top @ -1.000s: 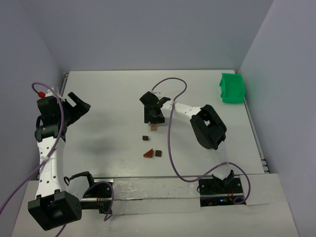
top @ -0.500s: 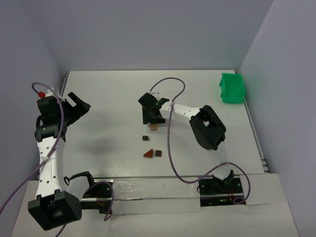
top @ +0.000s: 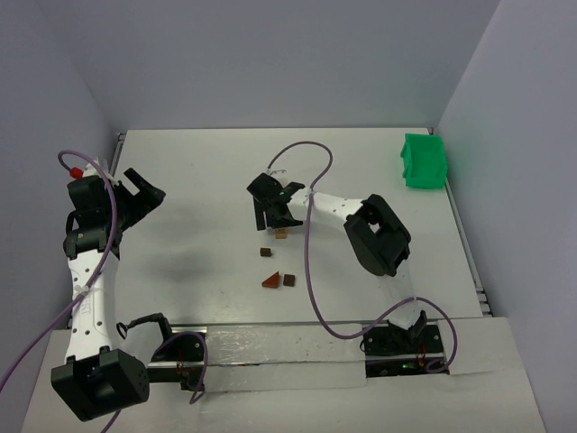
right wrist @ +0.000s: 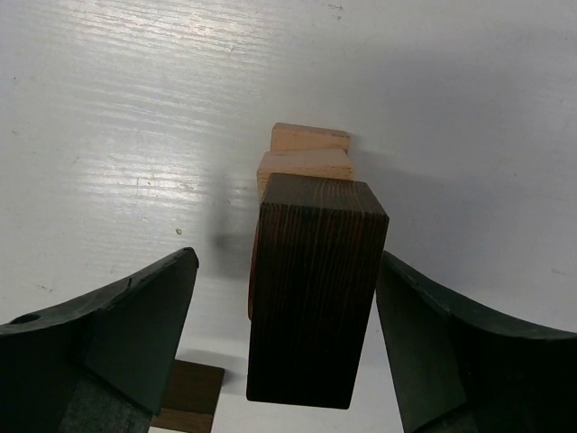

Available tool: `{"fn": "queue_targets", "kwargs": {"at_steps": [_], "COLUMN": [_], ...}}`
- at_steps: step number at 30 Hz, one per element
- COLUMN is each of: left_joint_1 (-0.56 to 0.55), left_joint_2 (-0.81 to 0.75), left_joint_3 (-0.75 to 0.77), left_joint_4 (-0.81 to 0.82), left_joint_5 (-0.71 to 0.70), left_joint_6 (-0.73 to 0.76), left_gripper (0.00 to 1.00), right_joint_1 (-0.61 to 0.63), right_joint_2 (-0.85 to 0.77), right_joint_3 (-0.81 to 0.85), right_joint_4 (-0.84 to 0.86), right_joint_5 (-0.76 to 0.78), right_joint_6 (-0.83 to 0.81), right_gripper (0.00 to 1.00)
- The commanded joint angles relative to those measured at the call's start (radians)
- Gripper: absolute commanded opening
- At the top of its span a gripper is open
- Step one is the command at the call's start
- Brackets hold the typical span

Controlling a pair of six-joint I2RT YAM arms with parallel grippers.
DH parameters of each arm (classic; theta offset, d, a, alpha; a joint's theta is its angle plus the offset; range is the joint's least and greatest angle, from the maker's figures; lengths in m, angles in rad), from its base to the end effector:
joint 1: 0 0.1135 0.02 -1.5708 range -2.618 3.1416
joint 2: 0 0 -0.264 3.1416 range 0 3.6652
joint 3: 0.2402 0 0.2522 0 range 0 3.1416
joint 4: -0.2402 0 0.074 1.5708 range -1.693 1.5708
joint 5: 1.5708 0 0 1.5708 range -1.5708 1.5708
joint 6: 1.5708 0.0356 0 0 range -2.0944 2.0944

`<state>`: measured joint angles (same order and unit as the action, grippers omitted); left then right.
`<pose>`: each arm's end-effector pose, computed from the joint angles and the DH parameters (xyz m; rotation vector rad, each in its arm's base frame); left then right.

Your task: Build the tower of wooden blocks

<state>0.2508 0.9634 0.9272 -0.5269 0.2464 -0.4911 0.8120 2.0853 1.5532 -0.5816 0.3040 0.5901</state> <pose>0.2037 0.0432 0.3234 -0.6386 2.0442 -0.4039 0.3099 0.3113 0.1739 -0.1958 2.5938 0.0857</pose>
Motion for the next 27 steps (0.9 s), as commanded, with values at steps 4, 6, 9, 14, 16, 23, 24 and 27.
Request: {"fn": "queue_targets", "kwargs": {"at_steps": [4, 6, 9, 14, 16, 23, 24, 27], "left_joint_1": [0.005, 0.005, 0.005, 0.005, 0.005, 0.006, 0.005, 0.005], "left_joint_2": [-0.016, -0.020, -0.021, -0.024, -0.026, -0.058, -0.067, -0.096], "left_joint_3": [-0.001, -0.002, -0.001, 0.004, 0.003, -0.015, -0.020, -0.033], "left_joint_4": [0.039, 0.039, 0.037, 0.033, 0.033, 0.054, 0.059, 0.075], "left_joint_5": [0.016, 0.016, 0.015, 0.013, 0.013, 0.041, 0.049, 0.072], "left_joint_6": [0.012, 0.011, 0.010, 0.009, 0.010, 0.018, 0.021, 0.041], "left_gripper": [0.99, 0.99, 0.99, 0.99, 0.99, 0.99, 0.99, 0.99], "right_joint_1": [0.013, 0.018, 0.029, 0.047, 0.050, 0.079, 0.080, 0.083], "right_joint_2": [-0.120, -0.152, -0.190, -0.266, -0.306, -0.455, -0.485, -0.561], "right_joint_3": [0.020, 0.014, 0.007, -0.019, -0.037, -0.104, -0.122, -0.164], "right_joint_4": [0.010, 0.014, 0.017, 0.020, 0.023, 0.043, 0.053, 0.074], "right_joint_5": [0.058, 0.063, 0.068, 0.081, 0.087, 0.068, 0.046, -0.064], "right_joint_6": [-0.024, -0.032, -0.041, -0.061, -0.075, -0.239, -0.272, -0.358], "right_gripper": [0.98, 0.99, 1.00, 1.00, 1.00, 0.98, 0.97, 0.95]}}
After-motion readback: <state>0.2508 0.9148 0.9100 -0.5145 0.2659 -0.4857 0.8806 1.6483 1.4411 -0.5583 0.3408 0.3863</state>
